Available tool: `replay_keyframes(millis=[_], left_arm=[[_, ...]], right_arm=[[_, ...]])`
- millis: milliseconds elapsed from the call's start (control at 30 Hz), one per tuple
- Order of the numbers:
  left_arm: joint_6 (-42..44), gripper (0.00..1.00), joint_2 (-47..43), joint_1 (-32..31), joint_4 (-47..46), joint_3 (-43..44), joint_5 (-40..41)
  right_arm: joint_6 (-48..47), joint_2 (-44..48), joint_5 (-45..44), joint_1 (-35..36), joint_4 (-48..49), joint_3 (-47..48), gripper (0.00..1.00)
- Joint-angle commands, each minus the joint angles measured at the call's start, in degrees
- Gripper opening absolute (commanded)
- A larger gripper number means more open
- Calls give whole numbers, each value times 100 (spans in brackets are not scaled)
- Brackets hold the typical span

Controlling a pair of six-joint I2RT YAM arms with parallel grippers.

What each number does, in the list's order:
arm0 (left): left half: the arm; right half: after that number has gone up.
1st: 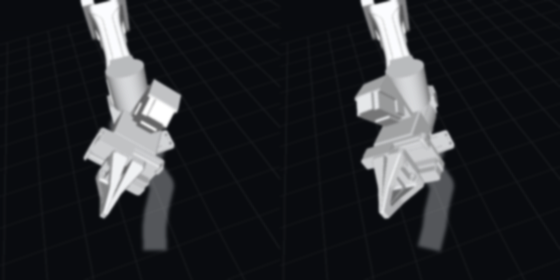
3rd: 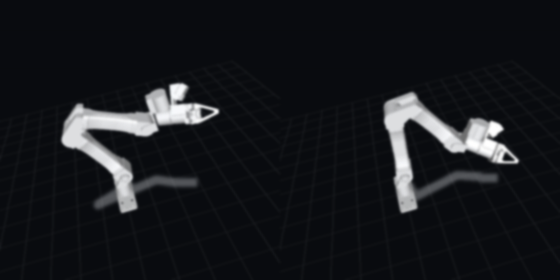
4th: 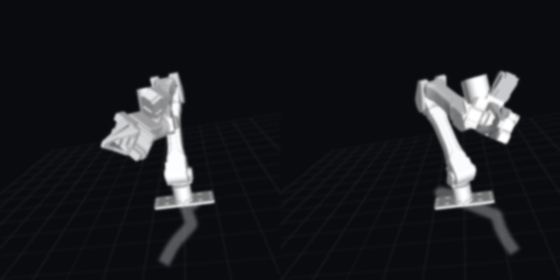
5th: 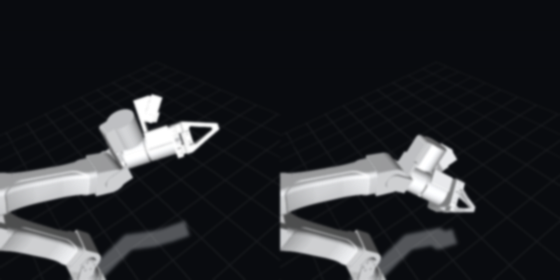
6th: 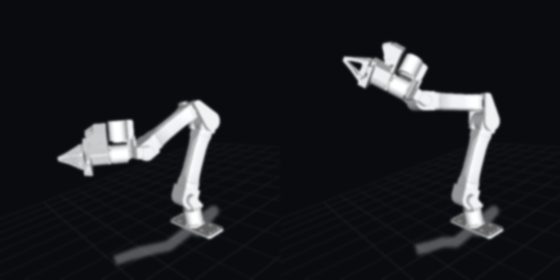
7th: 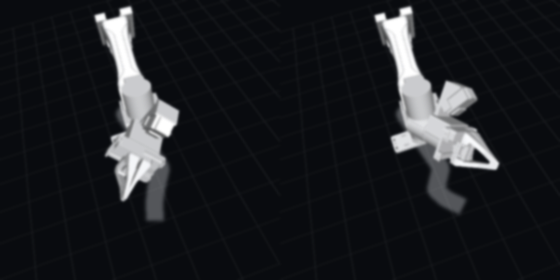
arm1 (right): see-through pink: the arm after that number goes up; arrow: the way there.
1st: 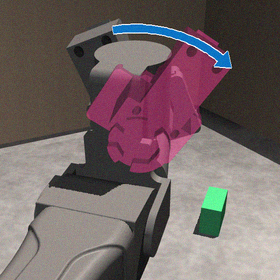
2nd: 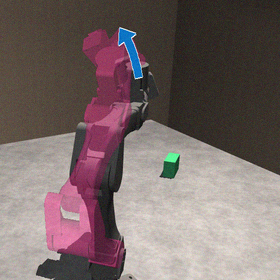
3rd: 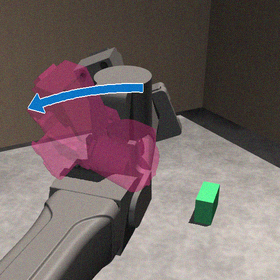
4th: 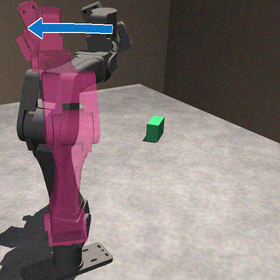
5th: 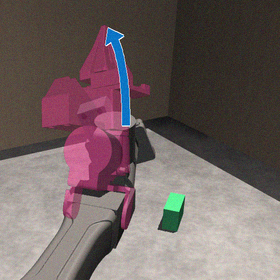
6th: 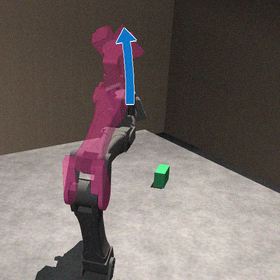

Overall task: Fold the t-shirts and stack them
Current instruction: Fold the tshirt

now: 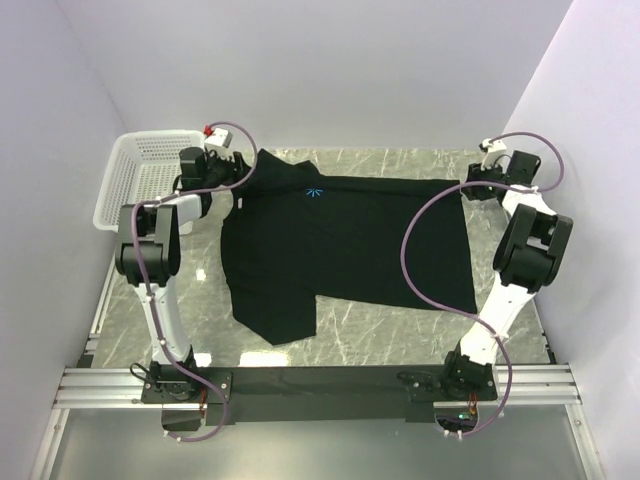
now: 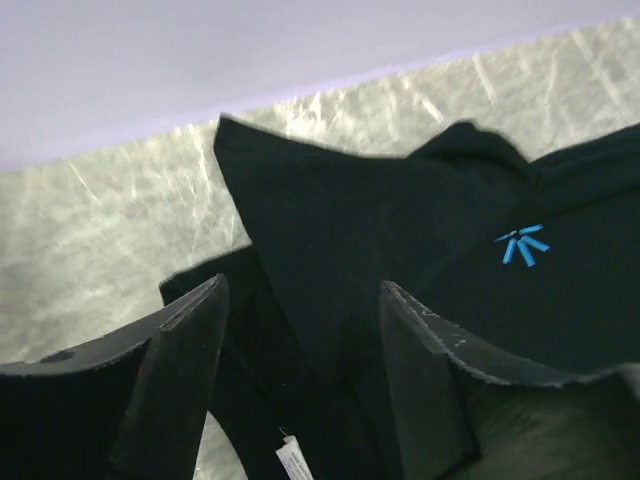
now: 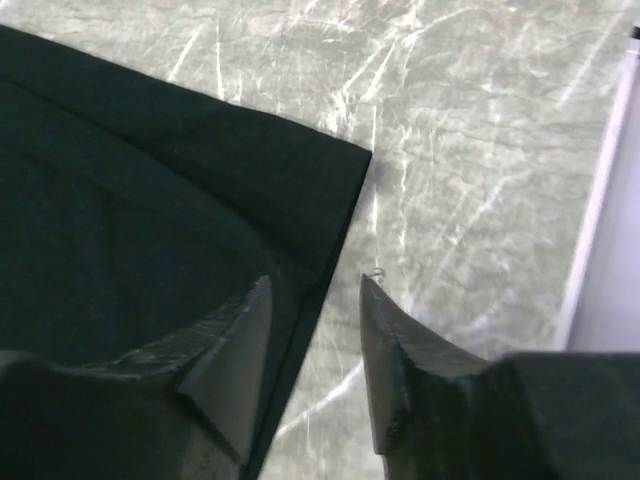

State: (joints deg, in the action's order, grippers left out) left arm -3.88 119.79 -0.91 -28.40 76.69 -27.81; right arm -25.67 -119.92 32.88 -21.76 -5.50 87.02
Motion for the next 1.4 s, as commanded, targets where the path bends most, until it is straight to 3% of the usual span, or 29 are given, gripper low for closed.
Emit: replay_keyframes(millis=[0, 167, 433, 500, 667, 1067, 1367], left_arm=[[-174, 68, -649, 47, -648, -127, -31], [-656, 75, -685, 47, -510, 179, -49], [-2897, 78, 1105, -6, 1740, 2876, -31], [-3425, 82, 1406, -50, 1847, 3263, 143], [-4014, 82, 2021, -164, 1750, 3660, 750], [-3972, 80, 2769, -401, 2347, 4495, 2244], [-3892, 72, 3367, -454, 2823, 5163, 2184]], right_arm=[[-8, 697, 182, -127, 146, -89, 54], [-183, 935, 665, -144, -319, -168, 56], [-421, 1031, 1624, -66, -1954, 52, 61], [-439, 1102, 1590, -13, -2034, -158, 62], [-369, 1339, 1598, 5, -2122, -458, 62], [80, 1638, 1756, 22, -1903, -660, 63], [449, 1753, 1923, -65, -1753, -660, 63]])
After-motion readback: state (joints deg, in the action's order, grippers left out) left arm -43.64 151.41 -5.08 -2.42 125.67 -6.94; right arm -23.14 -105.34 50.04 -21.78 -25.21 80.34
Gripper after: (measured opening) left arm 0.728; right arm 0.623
